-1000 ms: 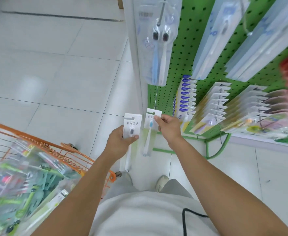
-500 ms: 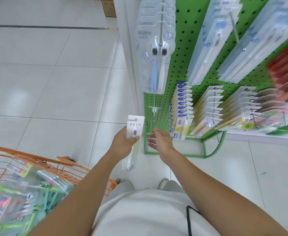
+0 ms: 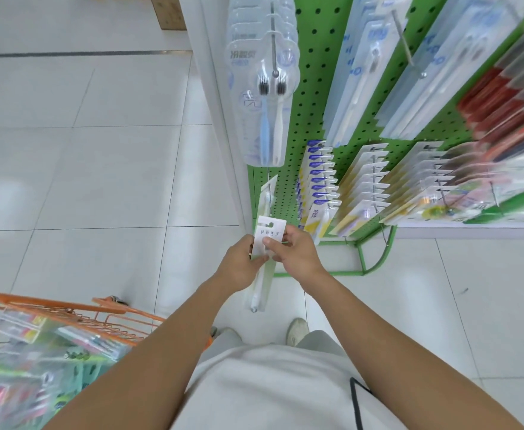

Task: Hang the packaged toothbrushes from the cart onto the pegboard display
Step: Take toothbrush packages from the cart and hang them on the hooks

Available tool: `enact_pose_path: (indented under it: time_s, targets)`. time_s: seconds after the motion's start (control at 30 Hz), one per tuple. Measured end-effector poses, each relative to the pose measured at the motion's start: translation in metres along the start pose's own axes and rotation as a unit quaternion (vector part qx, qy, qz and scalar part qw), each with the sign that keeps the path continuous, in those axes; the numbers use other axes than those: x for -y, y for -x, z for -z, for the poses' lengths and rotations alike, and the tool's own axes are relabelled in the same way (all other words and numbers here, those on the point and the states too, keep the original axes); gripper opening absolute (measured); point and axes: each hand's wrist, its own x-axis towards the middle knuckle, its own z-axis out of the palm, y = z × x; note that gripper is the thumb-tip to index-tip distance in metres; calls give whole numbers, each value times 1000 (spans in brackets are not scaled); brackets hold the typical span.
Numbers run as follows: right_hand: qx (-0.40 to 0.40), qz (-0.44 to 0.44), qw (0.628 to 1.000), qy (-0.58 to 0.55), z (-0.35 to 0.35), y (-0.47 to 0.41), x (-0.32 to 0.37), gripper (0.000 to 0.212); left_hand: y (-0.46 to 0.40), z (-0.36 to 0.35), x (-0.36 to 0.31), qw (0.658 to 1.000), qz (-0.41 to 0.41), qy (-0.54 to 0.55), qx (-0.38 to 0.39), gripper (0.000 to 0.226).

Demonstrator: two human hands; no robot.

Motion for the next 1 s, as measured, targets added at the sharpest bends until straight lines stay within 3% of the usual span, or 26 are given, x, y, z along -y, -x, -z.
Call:
enact_pose_path:
  time_s: [0.23,0.5,0.83,1.0]
  targets:
    - [-17,10,1000,2,3,-23,3,18,5,9,7,999,22,26,-29,30]
    - [-41,11,999,25,-5,-57,-1,17,29,26,39,994,78,57,-56,23]
    - [-180,-37,982,43,-27,-81,3,62,54,46,60,986,114,62,-106,24]
    - [-202,-105,966,-125,-35,-80,-3,29,57,43,56,986,118,58,-98,25]
